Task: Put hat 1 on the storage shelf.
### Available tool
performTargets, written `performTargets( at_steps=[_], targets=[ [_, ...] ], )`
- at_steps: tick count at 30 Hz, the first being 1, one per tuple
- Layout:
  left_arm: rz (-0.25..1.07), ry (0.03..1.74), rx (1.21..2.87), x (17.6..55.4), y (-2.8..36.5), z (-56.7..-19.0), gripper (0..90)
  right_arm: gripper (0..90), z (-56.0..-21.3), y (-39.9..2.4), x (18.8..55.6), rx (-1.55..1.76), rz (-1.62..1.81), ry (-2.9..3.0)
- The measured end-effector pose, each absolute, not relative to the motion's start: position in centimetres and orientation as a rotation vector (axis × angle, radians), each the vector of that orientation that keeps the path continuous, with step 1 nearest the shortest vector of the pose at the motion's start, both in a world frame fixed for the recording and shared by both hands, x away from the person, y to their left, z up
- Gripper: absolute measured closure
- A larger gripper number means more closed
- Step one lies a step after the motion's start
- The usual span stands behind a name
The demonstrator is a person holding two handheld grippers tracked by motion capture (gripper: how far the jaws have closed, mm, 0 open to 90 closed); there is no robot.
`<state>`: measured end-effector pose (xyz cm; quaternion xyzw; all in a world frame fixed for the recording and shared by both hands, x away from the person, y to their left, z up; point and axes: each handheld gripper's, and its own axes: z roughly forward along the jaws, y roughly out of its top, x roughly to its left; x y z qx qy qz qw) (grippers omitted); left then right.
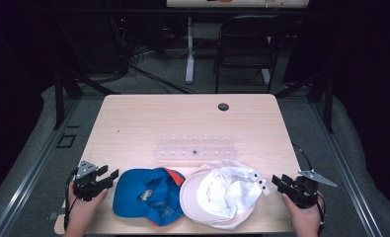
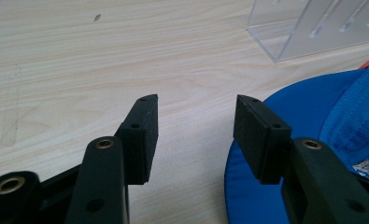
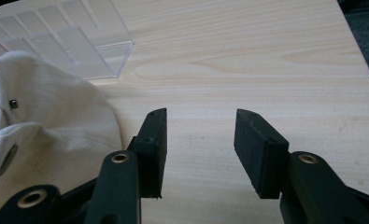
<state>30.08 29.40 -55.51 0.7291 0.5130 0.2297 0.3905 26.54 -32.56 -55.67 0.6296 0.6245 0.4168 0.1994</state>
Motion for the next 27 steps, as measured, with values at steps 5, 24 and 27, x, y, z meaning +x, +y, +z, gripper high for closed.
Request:
performTargets(
  at_steps=[5, 24, 27],
  targets=[
    [0.596, 1.281, 1.866, 30.0, 29.1, -55.3, 50.8, 54.7, -55.4, -32.3, 26.2, 1.759, 1.179, 1.755],
    [0.594, 1.256, 1.904, 29.4, 28.2, -54.5, 53.8, 53.2, -53.0, -31.3, 25.9, 1.768, 1.207, 1.811],
    [0.606, 1.246, 1.903, 29.5, 27.9, -54.6, 53.8, 54.9, -52.3, -31.2, 25.9, 1.788, 1.198, 1.829]
  ],
)
